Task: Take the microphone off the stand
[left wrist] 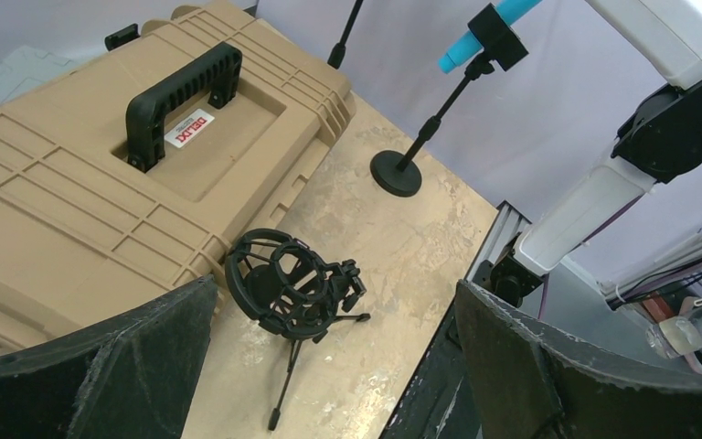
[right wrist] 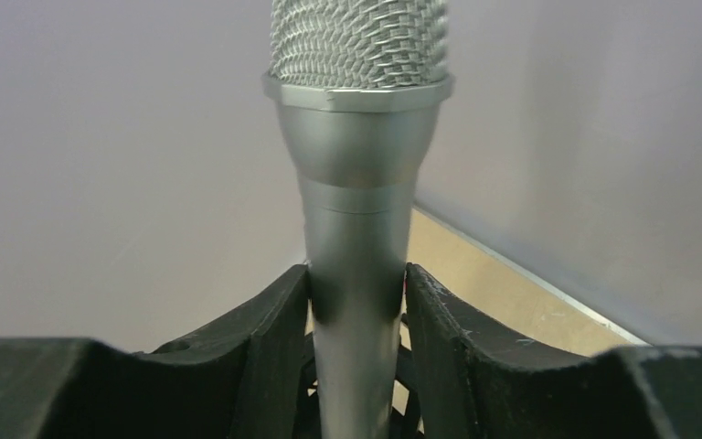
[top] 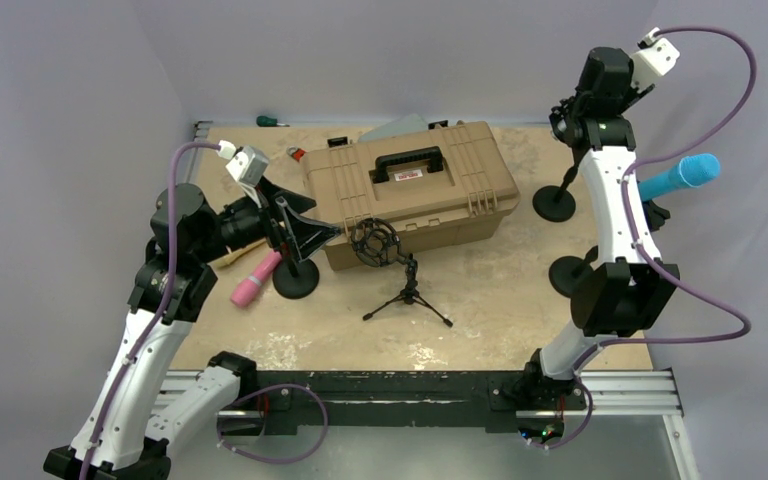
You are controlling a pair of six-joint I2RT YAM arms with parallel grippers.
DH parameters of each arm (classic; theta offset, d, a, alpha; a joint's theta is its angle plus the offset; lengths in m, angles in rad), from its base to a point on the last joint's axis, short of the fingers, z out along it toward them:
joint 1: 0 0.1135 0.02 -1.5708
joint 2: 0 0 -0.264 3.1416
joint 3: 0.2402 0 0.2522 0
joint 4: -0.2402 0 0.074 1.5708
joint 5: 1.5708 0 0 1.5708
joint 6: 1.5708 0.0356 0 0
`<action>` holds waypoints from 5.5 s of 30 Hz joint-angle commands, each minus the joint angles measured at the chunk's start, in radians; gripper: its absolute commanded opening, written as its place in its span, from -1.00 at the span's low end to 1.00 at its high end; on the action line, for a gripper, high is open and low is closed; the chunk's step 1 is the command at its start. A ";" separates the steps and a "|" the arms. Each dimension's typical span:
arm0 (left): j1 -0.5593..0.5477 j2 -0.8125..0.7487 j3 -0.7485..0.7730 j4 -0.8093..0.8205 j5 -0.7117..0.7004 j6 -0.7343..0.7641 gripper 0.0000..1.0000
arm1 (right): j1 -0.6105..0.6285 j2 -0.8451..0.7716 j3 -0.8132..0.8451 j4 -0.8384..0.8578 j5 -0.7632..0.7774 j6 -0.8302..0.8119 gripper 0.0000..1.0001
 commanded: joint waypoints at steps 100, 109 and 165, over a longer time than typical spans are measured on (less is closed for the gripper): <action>-0.417 0.017 -0.016 0.243 -0.740 -0.427 0.42 | 1.124 -0.439 -0.437 0.326 -0.693 -0.332 -1.00; -0.417 0.035 0.014 0.237 -0.759 -0.377 -0.24 | 1.185 -0.420 -0.418 0.301 -0.615 -0.367 -1.00; 0.565 0.939 -0.026 0.055 -0.932 -1.409 -1.00 | 1.185 -0.881 -0.638 0.107 -0.225 -0.241 0.68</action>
